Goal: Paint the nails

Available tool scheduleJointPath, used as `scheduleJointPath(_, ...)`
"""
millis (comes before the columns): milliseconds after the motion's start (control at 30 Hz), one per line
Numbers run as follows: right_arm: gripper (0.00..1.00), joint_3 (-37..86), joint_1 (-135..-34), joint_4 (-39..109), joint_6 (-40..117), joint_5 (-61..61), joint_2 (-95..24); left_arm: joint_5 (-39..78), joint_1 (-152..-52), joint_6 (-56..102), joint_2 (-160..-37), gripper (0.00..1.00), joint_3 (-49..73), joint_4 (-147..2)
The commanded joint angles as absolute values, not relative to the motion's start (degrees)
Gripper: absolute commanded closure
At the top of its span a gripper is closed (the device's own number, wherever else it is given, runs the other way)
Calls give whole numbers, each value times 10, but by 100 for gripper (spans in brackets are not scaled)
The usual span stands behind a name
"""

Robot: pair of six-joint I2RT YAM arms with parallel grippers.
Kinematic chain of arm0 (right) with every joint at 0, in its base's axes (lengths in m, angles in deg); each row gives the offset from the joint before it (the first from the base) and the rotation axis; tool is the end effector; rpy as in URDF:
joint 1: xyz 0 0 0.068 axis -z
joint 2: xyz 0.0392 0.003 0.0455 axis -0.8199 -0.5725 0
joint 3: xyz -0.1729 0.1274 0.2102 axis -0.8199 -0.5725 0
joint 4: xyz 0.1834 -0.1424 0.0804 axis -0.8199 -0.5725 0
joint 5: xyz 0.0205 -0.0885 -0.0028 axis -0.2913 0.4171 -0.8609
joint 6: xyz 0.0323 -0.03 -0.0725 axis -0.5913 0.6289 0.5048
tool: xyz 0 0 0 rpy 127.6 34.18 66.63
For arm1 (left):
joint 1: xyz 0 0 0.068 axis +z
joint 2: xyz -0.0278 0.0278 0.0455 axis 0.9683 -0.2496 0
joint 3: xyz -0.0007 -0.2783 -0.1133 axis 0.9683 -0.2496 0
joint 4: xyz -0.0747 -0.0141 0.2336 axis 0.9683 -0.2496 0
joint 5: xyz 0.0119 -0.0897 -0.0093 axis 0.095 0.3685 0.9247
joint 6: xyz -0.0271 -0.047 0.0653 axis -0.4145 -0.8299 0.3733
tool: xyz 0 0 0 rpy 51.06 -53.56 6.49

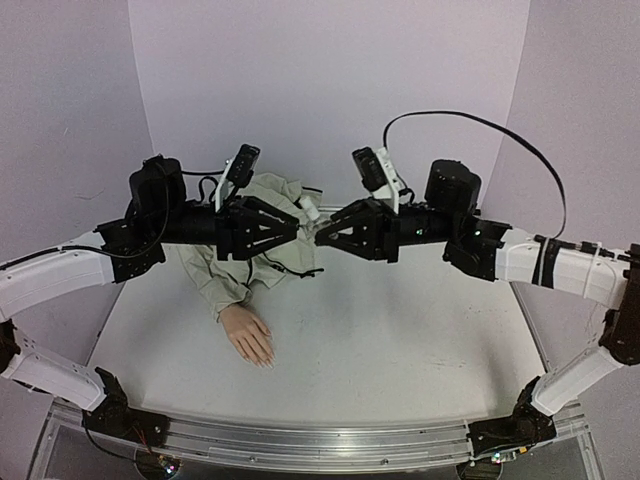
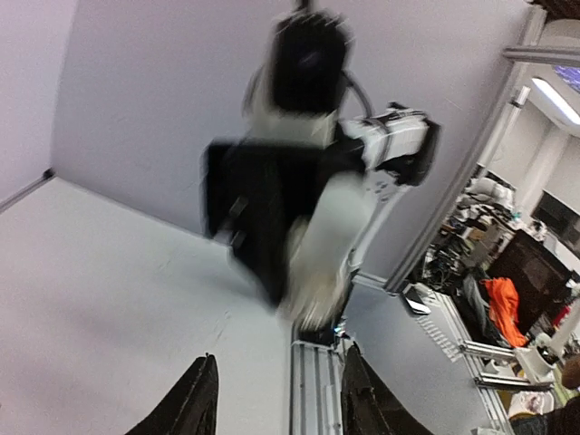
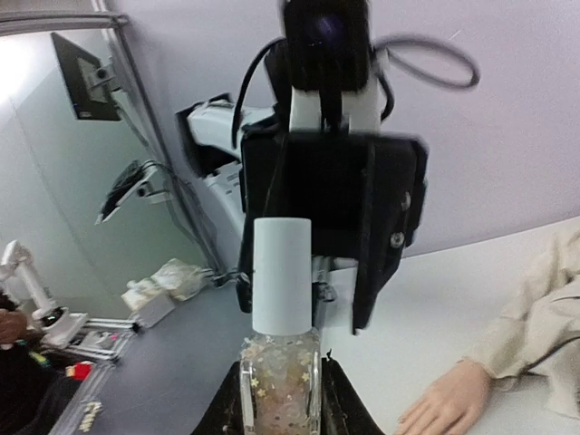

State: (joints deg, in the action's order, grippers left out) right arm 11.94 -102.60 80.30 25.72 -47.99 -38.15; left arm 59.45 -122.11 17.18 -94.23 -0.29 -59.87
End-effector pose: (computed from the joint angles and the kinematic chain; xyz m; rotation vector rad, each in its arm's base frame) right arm 0.1785 0.2856 0.4252 -1.2049 0.9219 1.5157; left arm 0.1561 -0.2458 0.4116 1.1206 1.3349 -1.4798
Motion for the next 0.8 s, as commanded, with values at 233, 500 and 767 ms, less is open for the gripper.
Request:
scheduleJointPath(233, 100, 147, -1009, 676, 491, -87, -332, 473, -1164, 73, -896, 31, -32, -674)
scheduleJointPath(500, 100, 198, -1074, 709, 536, 318, -436, 315, -1164, -45, -941, 20, 34, -685)
scheduleJointPath(767, 100, 259, -1105, 719, 528, 384, -508, 250, -1164, -67, -1025, 26, 127, -685)
